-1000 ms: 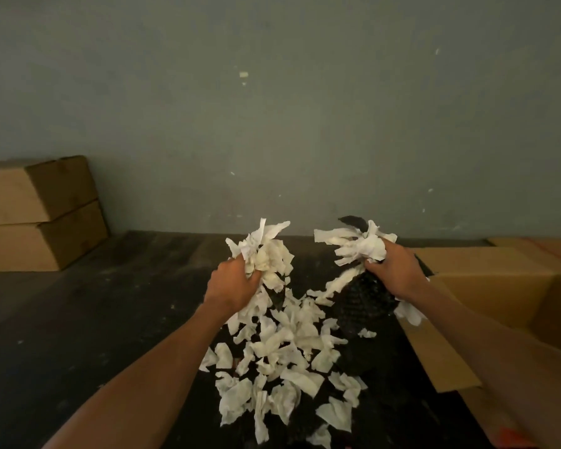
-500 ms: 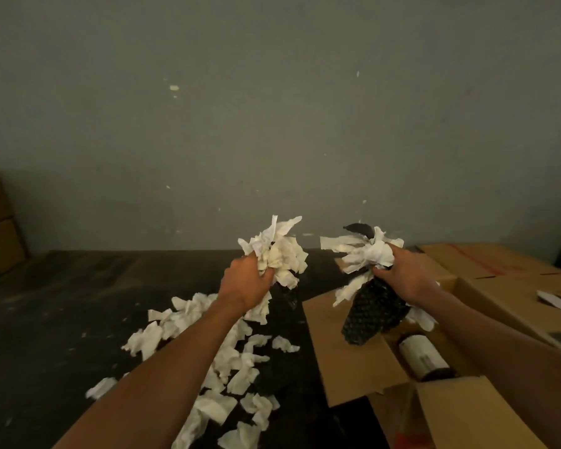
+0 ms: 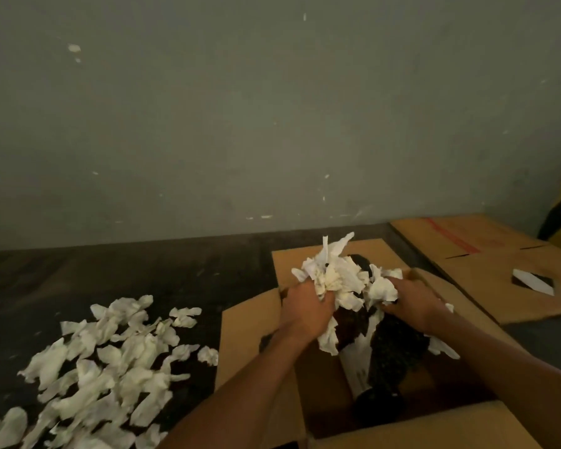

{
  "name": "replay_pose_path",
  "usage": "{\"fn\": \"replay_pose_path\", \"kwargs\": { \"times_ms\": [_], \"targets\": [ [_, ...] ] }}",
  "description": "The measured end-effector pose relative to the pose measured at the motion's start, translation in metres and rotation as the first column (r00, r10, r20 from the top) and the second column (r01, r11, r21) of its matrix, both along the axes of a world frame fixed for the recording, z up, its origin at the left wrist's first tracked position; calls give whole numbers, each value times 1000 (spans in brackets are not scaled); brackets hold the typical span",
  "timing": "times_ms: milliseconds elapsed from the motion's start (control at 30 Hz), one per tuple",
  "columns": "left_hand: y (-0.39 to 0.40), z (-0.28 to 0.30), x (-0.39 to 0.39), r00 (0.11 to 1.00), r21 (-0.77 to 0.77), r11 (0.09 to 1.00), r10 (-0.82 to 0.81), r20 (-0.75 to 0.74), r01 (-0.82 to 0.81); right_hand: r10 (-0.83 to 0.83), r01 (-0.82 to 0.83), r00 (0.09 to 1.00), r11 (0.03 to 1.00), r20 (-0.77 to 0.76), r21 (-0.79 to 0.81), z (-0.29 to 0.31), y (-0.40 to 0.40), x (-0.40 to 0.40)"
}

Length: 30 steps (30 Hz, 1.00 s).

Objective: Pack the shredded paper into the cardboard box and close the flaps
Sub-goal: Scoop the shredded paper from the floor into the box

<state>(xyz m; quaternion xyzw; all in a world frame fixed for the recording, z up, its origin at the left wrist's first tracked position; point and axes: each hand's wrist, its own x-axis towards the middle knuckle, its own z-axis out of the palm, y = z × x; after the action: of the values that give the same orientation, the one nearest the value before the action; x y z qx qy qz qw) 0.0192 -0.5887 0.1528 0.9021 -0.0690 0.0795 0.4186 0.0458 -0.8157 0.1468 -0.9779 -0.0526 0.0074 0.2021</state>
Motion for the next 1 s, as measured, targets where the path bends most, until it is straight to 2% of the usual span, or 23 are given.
{"fn": "replay_pose_path", "kwargs": {
  "times_ms": [67, 133, 200, 300, 400, 467, 500, 600, 667, 733, 833, 900, 1000],
  "targets": [
    [-21, -19, 4, 996, -29, 999, 28, -88, -31, 14, -12, 998, 1000, -67, 17, -18, -14, 9],
    [-37, -39, 8, 970, -123, 988, 66, -233, -97, 32, -26, 994, 998, -109, 52, -33, -22, 15],
    [-46, -55, 11, 894, -257, 943, 78, -442, -210, 66, -50, 988, 993, -143, 111, -45, -24, 21],
    [-52, -68, 15, 771, -413, 852, -18, -636, -321, 66, -8, 974, 967, -219, 255, -50, -26, 32],
    [-51, -75, 19, 698, -438, 846, -114, -707, -305, 72, 47, 944, 937, -323, 347, -44, -31, 43],
    [-47, -80, 23, 654, -364, 894, -114, -748, -260, 96, 34, 932, 937, -350, 347, -36, -36, 47],
    [-46, -84, 25, 659, -298, 925, -75, -748, -233, 96, 12, 936, 953, -338, 304, -34, -38, 49],
    [-42, -89, 29, 737, -4, 994, 76, -672, -107, 81, -44, 952, 990, -294, 130, -39, -42, 50],
    [-42, -96, 28, 795, 72, 997, 16, -606, 35, 84, -104, 934, 994, -348, -37, -54, -42, 46],
    [-44, -108, 24, 773, 165, 958, -79, -630, 233, 129, -255, 854, 948, -504, -190, -71, -41, 36],
    [-46, -124, 16, 677, 342, 819, -76, -732, 461, 52, -393, 675, 869, -736, -299, -85, -41, 18],
    [-47, -121, 14, 609, 395, 724, -43, -792, 565, 12, -409, 619, 858, -786, -309, -83, -44, 16],
    [-45, -110, 17, 569, 416, 637, -44, -821, 649, -3, -302, 600, 925, -800, -230, -66, -51, 25]
  ]
}}
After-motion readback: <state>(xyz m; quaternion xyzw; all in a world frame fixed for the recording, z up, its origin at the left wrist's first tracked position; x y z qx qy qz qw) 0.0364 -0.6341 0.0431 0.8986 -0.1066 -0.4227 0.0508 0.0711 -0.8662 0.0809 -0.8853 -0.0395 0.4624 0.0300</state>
